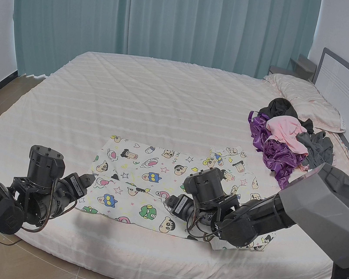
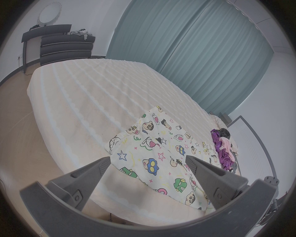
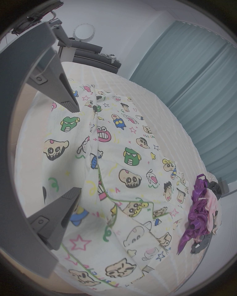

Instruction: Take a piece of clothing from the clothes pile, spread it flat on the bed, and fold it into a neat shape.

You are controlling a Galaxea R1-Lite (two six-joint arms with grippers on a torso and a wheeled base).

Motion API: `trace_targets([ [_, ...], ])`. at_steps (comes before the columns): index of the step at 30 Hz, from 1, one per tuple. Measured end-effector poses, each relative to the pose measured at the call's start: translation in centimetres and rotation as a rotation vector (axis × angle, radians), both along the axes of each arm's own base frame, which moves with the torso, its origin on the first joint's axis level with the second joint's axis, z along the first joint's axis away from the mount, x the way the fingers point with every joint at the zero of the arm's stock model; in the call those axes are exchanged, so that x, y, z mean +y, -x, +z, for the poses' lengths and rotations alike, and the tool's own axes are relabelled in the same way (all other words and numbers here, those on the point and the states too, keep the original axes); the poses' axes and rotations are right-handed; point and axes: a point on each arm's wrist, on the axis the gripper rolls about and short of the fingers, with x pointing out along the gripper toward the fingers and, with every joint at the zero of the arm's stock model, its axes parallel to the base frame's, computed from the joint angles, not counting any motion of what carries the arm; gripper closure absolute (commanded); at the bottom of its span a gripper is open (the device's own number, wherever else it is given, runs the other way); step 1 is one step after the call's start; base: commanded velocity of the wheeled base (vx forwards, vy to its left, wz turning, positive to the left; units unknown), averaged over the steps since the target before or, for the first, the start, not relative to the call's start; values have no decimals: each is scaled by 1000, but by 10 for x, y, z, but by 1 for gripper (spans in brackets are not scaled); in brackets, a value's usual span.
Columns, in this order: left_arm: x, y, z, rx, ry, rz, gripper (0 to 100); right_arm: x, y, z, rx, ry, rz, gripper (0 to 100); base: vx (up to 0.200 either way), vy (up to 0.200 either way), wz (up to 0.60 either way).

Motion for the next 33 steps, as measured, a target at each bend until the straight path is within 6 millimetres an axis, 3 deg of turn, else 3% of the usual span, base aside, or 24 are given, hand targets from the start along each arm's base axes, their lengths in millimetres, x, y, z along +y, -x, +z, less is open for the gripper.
trace_targets([
  [17,1,0,9,-51,51,24,0,10,-4,-18,-48,-42,2,0,0,0,0],
  [27,1,0,10,-55,54,23,0,-12,-7,-22,-38,-51,-9,0,0,0,0],
  [33,1,0,10,-56,55,23,0,-6,-12,-20,-81,-88,18,0,0,0,0],
])
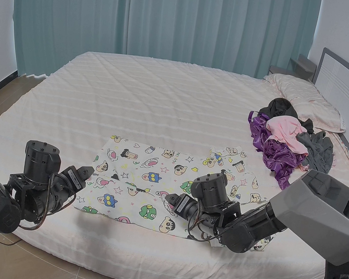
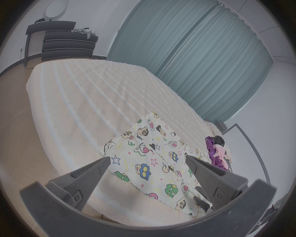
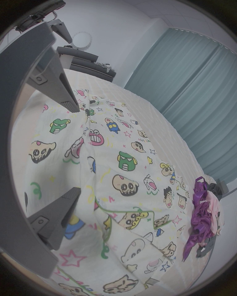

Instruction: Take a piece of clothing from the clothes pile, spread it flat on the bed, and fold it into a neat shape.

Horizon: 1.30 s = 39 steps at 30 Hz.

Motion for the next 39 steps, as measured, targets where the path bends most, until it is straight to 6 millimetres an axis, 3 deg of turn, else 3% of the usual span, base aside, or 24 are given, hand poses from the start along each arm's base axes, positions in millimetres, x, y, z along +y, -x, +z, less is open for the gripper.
trace_targets([
  [15,0,0,-1,2,-1,0,0,-4,-22,-2,-157,-49,20,0,0,0,0],
  [22,0,0,-1,4,0,-2,0,-4,-17,-4,-182,-50,36,0,0,0,0],
  [31,-1,2,-2,8,0,-12,0,-17,15,19,-204,-5,65,0,67,0,0],
  [39,-1,4,-3,15,2,-23,0,-65,51,34,-216,146,-32,0,200,0,0],
])
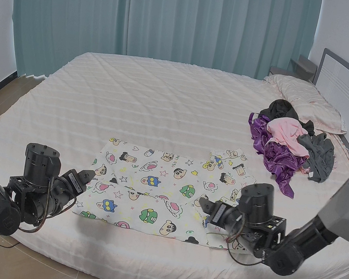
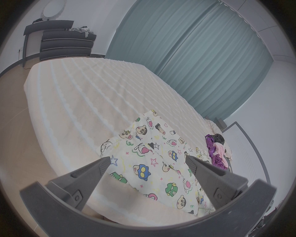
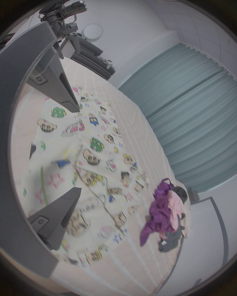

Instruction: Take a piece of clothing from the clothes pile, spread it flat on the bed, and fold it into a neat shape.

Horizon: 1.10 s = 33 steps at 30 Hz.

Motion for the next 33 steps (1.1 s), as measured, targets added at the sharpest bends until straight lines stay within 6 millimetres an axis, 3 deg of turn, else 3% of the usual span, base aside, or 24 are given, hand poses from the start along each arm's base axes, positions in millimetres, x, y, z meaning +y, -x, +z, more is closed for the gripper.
trace_targets([
  [7,0,1,-1,5,5,-11,0,-58,43,12,31,55,-102,0,200,0,0],
  [12,0,1,-1,5,7,-13,0,-90,72,12,72,65,-164,0,0,0,0],
  [16,-1,0,0,1,5,-12,0,-109,81,18,66,15,-232,0,0,0,0],
  [22,-2,0,-2,8,9,-20,0,-117,87,24,52,-23,-238,0,0,0,0],
  [28,-3,-1,-8,38,-1,-31,0,-119,89,27,41,-29,-241,0,0,200,0],
  [33,-1,1,-14,62,-51,-54,0,-120,91,25,49,-25,-239,0,0,0,0],
])
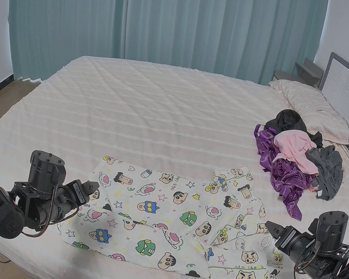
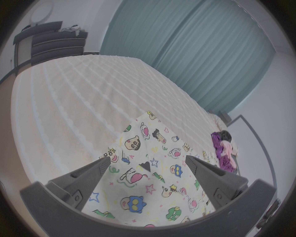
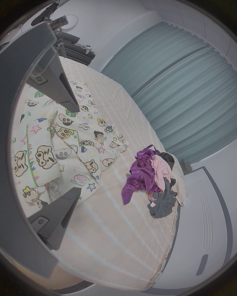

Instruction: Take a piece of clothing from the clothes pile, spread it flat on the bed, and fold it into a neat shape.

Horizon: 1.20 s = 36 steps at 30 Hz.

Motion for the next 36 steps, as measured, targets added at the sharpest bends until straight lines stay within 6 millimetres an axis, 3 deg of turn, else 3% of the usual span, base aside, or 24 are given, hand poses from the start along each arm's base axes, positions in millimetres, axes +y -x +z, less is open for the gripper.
trace_targets([
  [6,14,11,-11,70,-48,-113,0,1,2,-2,11,0,14,0,0,0,0],
  [16,53,35,-25,162,-116,-291,0,2,6,-6,37,-4,52,0,0,0,0],
  [35,39,28,-61,246,-129,-353,0,6,9,-8,47,-2,79,0,0,0,0],
  [36,39,28,-63,247,-130,-352,100,6,9,-8,47,-2,79,0,0,0,0],
])
